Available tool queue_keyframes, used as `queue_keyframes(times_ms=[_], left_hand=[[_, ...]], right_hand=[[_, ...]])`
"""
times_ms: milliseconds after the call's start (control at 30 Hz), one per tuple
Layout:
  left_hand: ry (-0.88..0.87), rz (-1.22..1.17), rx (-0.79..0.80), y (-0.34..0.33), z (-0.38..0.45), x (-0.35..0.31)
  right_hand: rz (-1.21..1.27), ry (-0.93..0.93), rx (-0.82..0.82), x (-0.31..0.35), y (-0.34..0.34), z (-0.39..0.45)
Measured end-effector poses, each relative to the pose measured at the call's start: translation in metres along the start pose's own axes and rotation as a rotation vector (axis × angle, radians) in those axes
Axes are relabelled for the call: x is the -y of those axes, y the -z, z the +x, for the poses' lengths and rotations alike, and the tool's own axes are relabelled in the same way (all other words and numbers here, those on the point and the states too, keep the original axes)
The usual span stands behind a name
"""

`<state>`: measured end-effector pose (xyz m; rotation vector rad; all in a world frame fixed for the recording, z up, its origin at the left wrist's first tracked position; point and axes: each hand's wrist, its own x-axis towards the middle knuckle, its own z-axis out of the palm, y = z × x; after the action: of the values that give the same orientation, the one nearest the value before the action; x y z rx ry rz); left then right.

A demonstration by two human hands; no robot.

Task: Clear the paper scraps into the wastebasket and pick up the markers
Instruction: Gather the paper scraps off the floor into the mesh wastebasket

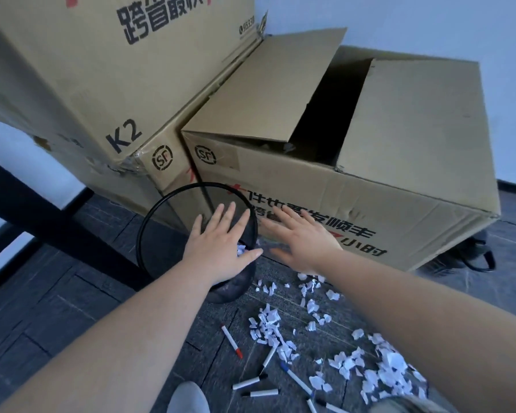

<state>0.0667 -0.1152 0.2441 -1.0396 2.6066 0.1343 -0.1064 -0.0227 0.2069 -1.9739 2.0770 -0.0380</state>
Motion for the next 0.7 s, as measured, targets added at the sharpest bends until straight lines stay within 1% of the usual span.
queue_keyframes(times_ms=[167,233,300,400,500,600,700], left_hand=[[-0.124,0.034,0.040,-0.007,0.007,-0.063],[-0.167,0.044,0.076,-0.014,0.009,-0.085],[-0.197,0.047,0.117,-0.023,0.010,-0.104],[-0.228,0.053,0.174,-0.041,0.014,-0.123],[-0.247,0.035,0.219,-0.065,0.022,-0.137],[-0.263,0.021,0.290,-0.094,0.025,-0.150],[-0.296,0.029,0.330,-0.123,0.028,-0.161]], right_hand=[[0.010,-0.094,0.059,-0.049,-0.018,-0.055],[0.012,-0.123,0.088,-0.065,-0.031,-0.075],[0.032,-0.153,0.082,-0.077,-0.045,-0.093],[0.068,-0.204,0.099,-0.092,-0.065,-0.116],[0.106,-0.253,0.159,-0.104,-0.090,-0.135],[0.112,-0.270,0.230,-0.113,-0.123,-0.152],[0.122,-0.292,0.251,-0.116,-0.156,-0.162]])
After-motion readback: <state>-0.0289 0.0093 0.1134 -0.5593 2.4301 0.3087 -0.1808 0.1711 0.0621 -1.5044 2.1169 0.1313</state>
